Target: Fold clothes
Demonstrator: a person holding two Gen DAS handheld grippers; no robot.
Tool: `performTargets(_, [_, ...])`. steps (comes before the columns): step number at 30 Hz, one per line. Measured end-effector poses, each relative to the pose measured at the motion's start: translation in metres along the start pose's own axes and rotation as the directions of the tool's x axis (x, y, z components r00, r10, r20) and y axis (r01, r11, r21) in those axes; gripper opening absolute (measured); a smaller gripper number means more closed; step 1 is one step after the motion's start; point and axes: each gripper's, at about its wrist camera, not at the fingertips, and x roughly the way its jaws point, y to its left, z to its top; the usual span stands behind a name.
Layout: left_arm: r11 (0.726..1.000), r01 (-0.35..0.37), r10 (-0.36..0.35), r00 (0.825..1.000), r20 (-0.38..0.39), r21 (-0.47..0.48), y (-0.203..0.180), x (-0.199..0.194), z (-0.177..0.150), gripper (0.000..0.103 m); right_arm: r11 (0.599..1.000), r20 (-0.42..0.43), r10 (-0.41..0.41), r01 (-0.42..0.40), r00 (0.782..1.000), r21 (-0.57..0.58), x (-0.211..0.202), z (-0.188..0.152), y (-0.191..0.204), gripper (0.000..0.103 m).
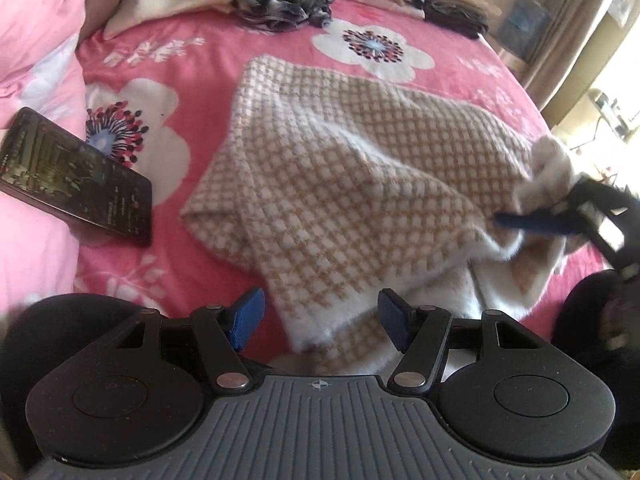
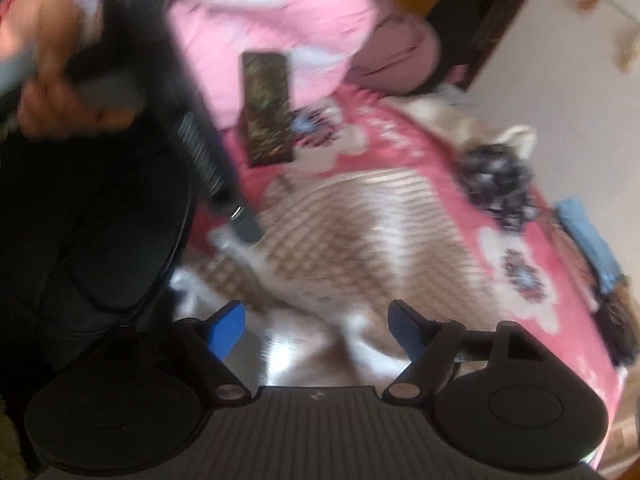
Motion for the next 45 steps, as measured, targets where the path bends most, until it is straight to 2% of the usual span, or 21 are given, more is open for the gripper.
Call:
performTargets(2, [1.000, 0.010, -0.010, 1.000, -0.002, -0.001, 0.001, 0.001, 0.001, 0.063, 1.000, -0.041, -0.005, 0.004, 0.999, -0.010, 0.015, 0.000, 0.001, 0.082])
performTargets(3, [1.000, 0.015, -0.015, 1.000, -0.006, 0.003, 0.002, 0.002, 0.002, 0.063, 1.000, -0.062, -0.009, 0.009, 0.998, -0.004, 0.021, -0.001, 0.000, 0.078])
performTargets(4, [1.000, 0.018, -0.018, 1.000, -0.012, 0.012, 0.001, 0.004, 0.001, 0.063, 1.000, -0.082, -0.014, 0.014, 0.997, 0.001, 0.027, -0.002, -0.001, 0.071])
performTargets(6, [0.999, 0.023, -0.022, 0.999, -0.027, 0.034, 0.000, 0.009, 0.000, 0.063, 1.000, -0.122, -0.022, 0.024, 0.992, 0.011, 0.039, -0.003, -0.003, 0.037])
performTargets(7, [0.999, 0.024, -0.023, 0.999, -0.031, 0.046, -0.001, 0.011, -0.001, 0.063, 0.999, -0.133, -0.010, 0.016, 0.991, 0.046, 0.041, -0.003, -0.007, 0.028])
performTargets(8, [0.998, 0.025, -0.023, 0.999, -0.033, 0.059, -0.002, 0.012, -0.002, 0.063, 0.993, -0.132, 0.024, -0.008, 0.991, 0.118, 0.039, -0.003, -0.017, 0.021])
performTargets(11, [0.994, 0.039, -0.035, 0.998, -0.043, 0.101, -0.005, 0.018, -0.003, 0.065, 0.958, -0.106, 0.081, -0.048, 0.991, 0.283, 0.029, -0.005, -0.045, 0.014])
performTargets(15, [0.992, 0.059, -0.053, 0.997, -0.054, 0.116, -0.007, 0.024, -0.004, 0.066, 0.870, -0.041, 0.140, -0.103, 0.989, 0.483, 0.014, -0.015, -0.084, 0.014])
performTargets(17, [0.991, 0.071, -0.065, 0.996, -0.054, 0.115, -0.008, 0.027, -0.003, 0.067, 0.830, -0.010, 0.154, -0.124, 0.988, 0.544, 0.009, -0.019, -0.096, 0.013])
performTargets(21, [0.993, 0.076, -0.073, 0.996, -0.043, 0.089, -0.010, 0.039, 0.003, 0.064, 0.823, 0.015, 0.135, -0.120, 0.991, 0.556, 0.001, -0.022, -0.099, 0.013])
performTargets(24, [0.996, 0.047, -0.043, 0.998, -0.048, 0.074, -0.013, 0.048, 0.008, 0.051, 0.817, 0.034, 0.120, -0.118, 0.992, 0.564, -0.005, -0.024, -0.101, 0.015])
performTargets(25, [0.997, 0.031, -0.028, 0.999, -0.037, 0.072, -0.014, 0.048, 0.009, 0.042, 0.815, 0.040, 0.115, -0.117, 0.993, 0.567, -0.007, -0.025, -0.102, 0.020])
performTargets(27, [0.997, 0.026, -0.026, 1.000, 0.004, 0.066, -0.015, 0.041, 0.012, 0.030, 0.811, 0.052, 0.104, -0.115, 0.993, 0.573, -0.011, -0.027, -0.103, 0.039])
performTargets(28, [0.998, 0.025, -0.027, 0.999, 0.026, 0.063, -0.015, 0.037, 0.013, 0.022, 0.809, 0.058, 0.099, -0.114, 0.993, 0.576, -0.013, -0.028, -0.104, 0.043])
performTargets(30, [0.998, 0.006, -0.011, 0.997, 0.077, 0.061, -0.016, 0.028, 0.017, 0.016, 0.805, 0.070, 0.089, -0.113, 0.994, 0.582, -0.017, -0.029, -0.105, 0.052])
performTargets(32, [0.999, -0.008, 0.001, 0.993, 0.119, 0.051, -0.016, 0.022, 0.021, 0.014, 0.805, 0.084, 0.083, -0.116, 0.993, 0.582, -0.020, -0.029, -0.105, 0.054])
performTargets(36, [1.000, -0.015, 0.012, 0.989, 0.147, 0.019, -0.016, 0.022, 0.033, 0.009, 0.828, 0.126, 0.105, -0.156, 0.987, 0.539, -0.011, -0.013, -0.100, 0.061])
performTargets(39, [1.000, -0.009, 0.007, 0.985, 0.171, 0.013, -0.017, 0.021, 0.039, 0.008, 0.843, 0.147, 0.128, -0.186, 0.981, 0.505, -0.003, -0.003, -0.096, 0.062])
performTargets(43, [1.000, -0.011, 0.008, 0.984, 0.181, 0.012, -0.019, 0.022, 0.042, 0.008, 0.861, 0.094, 0.186, -0.208, 0.978, 0.465, 0.027, 0.003, -0.085, 0.060])
performTargets(44, [1.000, -0.009, 0.007, 0.983, 0.181, 0.010, -0.018, 0.023, 0.042, 0.008, 0.872, 0.070, 0.170, -0.183, 0.983, 0.454, 0.033, 0.003, -0.083, 0.054])
performTargets(45, [1.000, 0.002, -0.003, 0.983, 0.185, 0.007, -0.017, 0.022, 0.041, 0.008, 0.881, 0.044, 0.147, -0.152, 0.988, 0.449, 0.039, 0.002, -0.081, 0.033])
